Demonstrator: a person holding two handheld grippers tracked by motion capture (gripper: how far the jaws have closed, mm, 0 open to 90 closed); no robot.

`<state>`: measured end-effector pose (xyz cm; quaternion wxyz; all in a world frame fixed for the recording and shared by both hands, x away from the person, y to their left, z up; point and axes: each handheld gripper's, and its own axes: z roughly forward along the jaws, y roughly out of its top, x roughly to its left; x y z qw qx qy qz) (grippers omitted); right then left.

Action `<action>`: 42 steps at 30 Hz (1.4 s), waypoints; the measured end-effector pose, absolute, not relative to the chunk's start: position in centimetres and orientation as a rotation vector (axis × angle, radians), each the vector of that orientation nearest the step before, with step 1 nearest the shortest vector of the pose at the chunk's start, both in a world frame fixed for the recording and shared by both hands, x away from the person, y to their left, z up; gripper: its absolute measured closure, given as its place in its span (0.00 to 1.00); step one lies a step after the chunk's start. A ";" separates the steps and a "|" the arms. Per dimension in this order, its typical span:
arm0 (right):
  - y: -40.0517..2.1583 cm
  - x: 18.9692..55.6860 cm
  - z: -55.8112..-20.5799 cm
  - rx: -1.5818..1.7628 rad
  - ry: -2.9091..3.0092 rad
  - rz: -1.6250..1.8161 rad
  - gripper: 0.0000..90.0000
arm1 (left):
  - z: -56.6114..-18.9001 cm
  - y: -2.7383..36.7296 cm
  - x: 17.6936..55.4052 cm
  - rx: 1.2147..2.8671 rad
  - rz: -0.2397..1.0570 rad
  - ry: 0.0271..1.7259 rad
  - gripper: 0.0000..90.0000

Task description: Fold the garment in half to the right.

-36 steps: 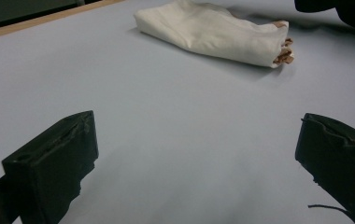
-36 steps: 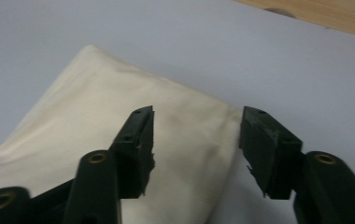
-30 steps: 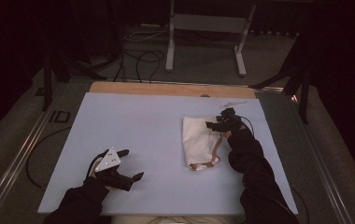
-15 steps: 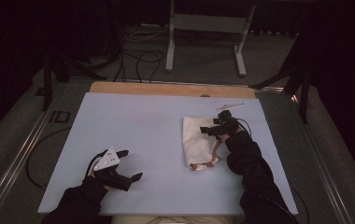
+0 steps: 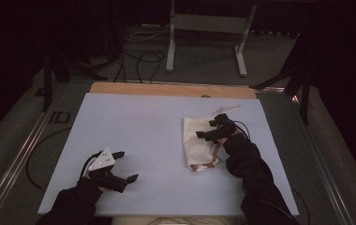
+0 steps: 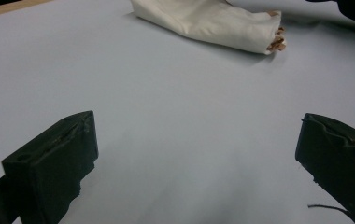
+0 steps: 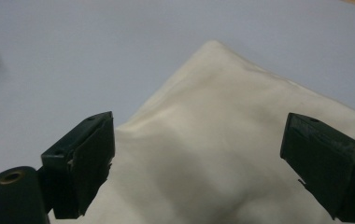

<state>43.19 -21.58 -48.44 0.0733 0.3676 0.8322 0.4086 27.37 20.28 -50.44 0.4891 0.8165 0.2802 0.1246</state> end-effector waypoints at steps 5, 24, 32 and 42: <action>-21.2 42.7 -48.0 1.056 2.495 1.255 0.11 | -50.3 20.8 27.2 1.995 0.291 0.676 0.00; -21.1 40.2 -48.1 0.949 2.501 1.300 0.11 | -50.5 22.5 27.1 1.992 0.294 0.702 0.00; -21.6 38.2 -48.5 0.912 2.513 1.320 0.11 | -50.5 23.2 26.9 1.987 0.315 0.718 0.00; -23.2 34.9 -48.7 0.876 2.497 1.364 0.11 | -50.5 23.6 26.8 1.986 0.326 0.728 0.00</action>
